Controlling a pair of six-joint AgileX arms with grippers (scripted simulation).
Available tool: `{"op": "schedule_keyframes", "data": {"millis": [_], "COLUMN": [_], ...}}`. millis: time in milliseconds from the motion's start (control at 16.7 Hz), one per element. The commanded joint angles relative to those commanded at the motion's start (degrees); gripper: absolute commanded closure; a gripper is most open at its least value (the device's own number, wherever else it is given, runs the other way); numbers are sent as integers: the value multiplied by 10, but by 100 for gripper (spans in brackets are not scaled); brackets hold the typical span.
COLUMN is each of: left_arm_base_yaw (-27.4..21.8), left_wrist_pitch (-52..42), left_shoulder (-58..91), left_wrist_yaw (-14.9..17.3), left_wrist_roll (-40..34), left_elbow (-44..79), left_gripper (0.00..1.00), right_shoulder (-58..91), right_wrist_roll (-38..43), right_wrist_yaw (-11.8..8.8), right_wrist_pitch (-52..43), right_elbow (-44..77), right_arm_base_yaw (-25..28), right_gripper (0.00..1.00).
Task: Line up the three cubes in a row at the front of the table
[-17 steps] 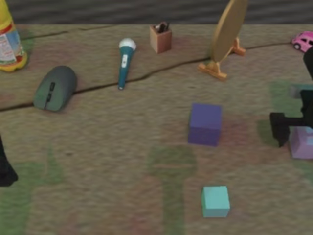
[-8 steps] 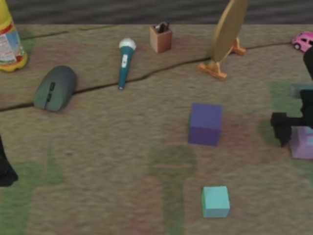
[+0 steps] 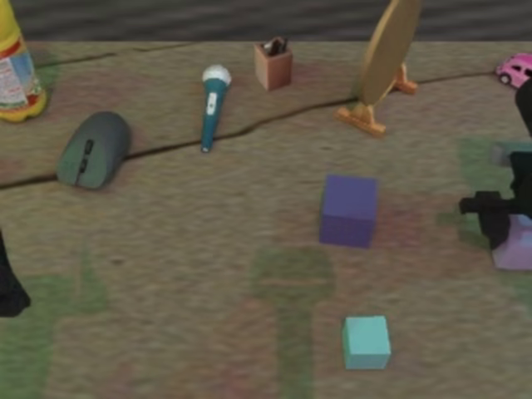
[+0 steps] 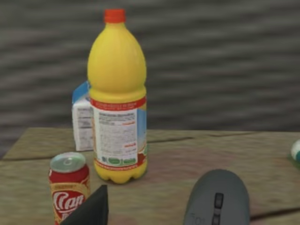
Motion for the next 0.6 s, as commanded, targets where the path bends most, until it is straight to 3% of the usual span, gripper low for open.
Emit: {"op": "schedule_keyframes", "data": {"millis": [600], "left_arm_base_yaw": [0], "left_wrist_pitch": [0], "left_shoulder": [0], "left_wrist_yaw": [0], "left_wrist_roll": [0], "left_elbow": [0], "left_gripper": [0], "right_shoulder": [-19], "right_wrist_roll": [0], "right_wrist_yaw": [2], "right_wrist_pitch": [-16], "right_elbow": [12], "right_arm_base_yaw": [-1], "right_gripper": [100]}}
